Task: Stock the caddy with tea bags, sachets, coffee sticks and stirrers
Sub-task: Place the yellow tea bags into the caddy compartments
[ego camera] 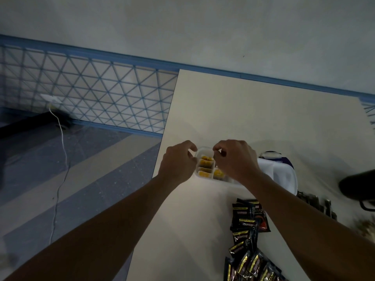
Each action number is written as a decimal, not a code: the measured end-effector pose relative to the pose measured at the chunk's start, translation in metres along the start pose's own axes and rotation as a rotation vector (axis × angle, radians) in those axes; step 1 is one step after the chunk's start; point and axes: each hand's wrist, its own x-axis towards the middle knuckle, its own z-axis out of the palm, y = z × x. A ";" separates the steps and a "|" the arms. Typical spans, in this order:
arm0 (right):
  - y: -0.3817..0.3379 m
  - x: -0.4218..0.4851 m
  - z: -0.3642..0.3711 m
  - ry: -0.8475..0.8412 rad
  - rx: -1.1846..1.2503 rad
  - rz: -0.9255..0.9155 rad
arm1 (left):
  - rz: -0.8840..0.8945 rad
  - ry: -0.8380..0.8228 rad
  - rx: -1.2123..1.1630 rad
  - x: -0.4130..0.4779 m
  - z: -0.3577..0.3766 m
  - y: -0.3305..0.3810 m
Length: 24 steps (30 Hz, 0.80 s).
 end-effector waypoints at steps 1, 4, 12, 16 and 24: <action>0.000 0.000 -0.001 0.006 0.013 0.009 | 0.008 0.014 0.005 0.000 0.000 0.000; 0.004 -0.002 -0.005 0.021 0.071 0.019 | 0.050 0.061 0.026 0.002 -0.002 -0.001; 0.033 -0.017 -0.019 -0.040 0.034 0.002 | 0.194 -0.018 0.019 0.002 0.007 0.010; 0.040 -0.025 -0.017 -0.106 -0.027 -0.029 | 0.198 -0.088 0.082 -0.003 0.013 0.022; 0.038 -0.026 -0.008 -0.151 -0.107 -0.053 | 0.127 -0.149 0.283 -0.005 0.029 0.038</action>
